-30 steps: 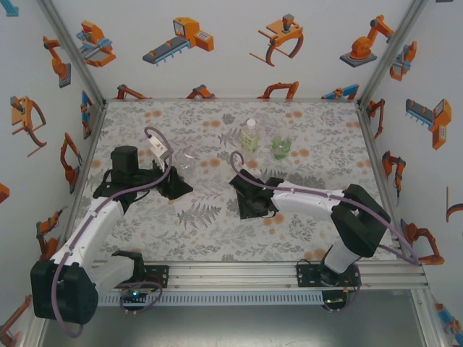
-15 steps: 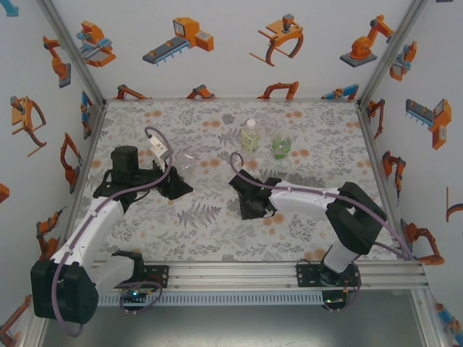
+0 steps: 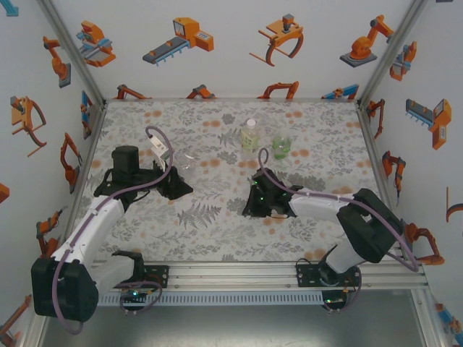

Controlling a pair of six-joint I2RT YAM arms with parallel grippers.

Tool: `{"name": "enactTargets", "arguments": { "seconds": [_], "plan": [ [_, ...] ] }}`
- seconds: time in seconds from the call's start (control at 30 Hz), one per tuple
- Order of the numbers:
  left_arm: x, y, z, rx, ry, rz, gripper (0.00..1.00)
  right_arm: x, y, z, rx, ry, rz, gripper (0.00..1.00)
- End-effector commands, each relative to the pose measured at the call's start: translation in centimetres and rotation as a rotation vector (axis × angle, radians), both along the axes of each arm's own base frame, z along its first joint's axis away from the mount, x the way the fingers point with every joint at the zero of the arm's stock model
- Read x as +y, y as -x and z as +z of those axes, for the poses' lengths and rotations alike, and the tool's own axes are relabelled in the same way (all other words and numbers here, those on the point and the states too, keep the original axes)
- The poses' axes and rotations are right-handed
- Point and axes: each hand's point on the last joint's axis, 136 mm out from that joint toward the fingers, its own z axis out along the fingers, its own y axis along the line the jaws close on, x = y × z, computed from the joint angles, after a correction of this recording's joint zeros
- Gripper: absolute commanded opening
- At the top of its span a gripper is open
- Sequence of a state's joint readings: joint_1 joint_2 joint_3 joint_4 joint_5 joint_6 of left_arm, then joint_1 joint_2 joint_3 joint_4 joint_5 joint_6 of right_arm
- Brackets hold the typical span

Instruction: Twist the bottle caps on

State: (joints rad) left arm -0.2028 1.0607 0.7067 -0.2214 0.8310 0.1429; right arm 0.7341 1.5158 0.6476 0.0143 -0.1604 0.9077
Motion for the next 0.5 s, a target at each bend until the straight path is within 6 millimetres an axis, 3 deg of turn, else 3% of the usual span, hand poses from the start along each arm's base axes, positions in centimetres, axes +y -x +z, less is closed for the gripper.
{"name": "enactTargets", "arguments": {
  "seconds": [0.0, 0.2, 0.47],
  "plan": [
    [-0.3, -0.1, 1.3, -0.037, 0.006, -0.028, 0.00, -1.4, 0.2, -1.3, 0.049, -0.106, -0.096, 0.24],
    [-0.3, -0.2, 1.3, -0.034, 0.005, -0.027, 0.00, -4.3, 0.6, -2.9, 0.101, -0.156, -0.234, 0.35],
    [-0.2, -0.2, 1.2, -0.032, -0.001, -0.021, 0.00, -5.9, 1.3, -4.2, 0.162, -0.088, -0.288, 0.43]
  ]
}}
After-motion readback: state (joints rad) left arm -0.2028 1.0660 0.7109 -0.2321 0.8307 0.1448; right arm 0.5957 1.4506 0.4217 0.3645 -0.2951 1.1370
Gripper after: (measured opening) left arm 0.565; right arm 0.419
